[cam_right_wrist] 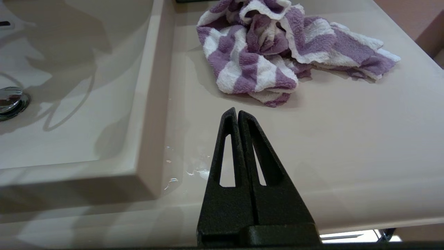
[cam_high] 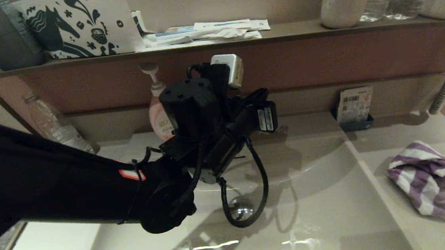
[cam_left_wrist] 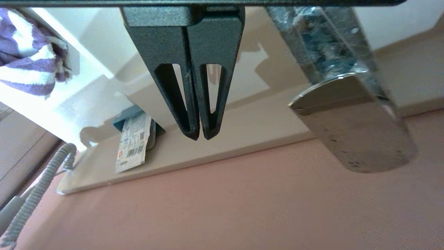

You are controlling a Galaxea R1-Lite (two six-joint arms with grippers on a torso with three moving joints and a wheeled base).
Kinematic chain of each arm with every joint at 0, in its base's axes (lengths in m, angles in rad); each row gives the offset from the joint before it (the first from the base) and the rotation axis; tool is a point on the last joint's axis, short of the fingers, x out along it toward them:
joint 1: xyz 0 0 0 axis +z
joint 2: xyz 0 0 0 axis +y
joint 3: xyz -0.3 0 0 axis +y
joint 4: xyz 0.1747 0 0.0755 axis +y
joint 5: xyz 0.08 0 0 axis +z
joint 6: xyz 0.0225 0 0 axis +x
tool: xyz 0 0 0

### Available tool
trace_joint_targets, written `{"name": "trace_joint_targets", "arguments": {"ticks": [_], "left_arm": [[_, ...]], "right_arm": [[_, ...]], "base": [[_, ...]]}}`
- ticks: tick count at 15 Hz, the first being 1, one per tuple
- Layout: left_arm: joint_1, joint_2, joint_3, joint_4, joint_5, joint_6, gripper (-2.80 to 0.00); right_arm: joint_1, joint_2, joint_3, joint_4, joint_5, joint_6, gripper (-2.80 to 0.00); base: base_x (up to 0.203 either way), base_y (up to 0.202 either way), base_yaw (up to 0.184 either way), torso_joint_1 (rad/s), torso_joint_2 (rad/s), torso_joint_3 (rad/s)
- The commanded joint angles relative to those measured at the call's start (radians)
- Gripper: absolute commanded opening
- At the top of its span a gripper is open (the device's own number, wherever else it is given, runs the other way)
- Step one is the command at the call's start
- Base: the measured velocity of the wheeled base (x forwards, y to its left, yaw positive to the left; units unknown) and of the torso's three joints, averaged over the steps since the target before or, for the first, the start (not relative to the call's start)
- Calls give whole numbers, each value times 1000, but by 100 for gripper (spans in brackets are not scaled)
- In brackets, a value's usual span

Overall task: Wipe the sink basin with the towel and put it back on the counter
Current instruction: Pick up the cloth

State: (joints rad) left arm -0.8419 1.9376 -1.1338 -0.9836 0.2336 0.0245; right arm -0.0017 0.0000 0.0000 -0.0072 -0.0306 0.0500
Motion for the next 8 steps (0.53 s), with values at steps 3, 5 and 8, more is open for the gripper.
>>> {"name": "trace_joint_targets", "arguments": {"ticks": [3,5,8], "left_arm": [[15,41,-30,-6,-5,0,-280],[21,41,-30,-7,-7,-1,-280],[46,41,-30,-26,-7,-1,-280]], "right_arm": [[0,0,0,0,0,1,-280],[0,0,0,0,0,1,-280],[0,0,0,0,0,1,-280]], "base": [[0,0,0,0,0,0],[0,0,0,0,0,0],[0,0,0,0,0,0]]}}
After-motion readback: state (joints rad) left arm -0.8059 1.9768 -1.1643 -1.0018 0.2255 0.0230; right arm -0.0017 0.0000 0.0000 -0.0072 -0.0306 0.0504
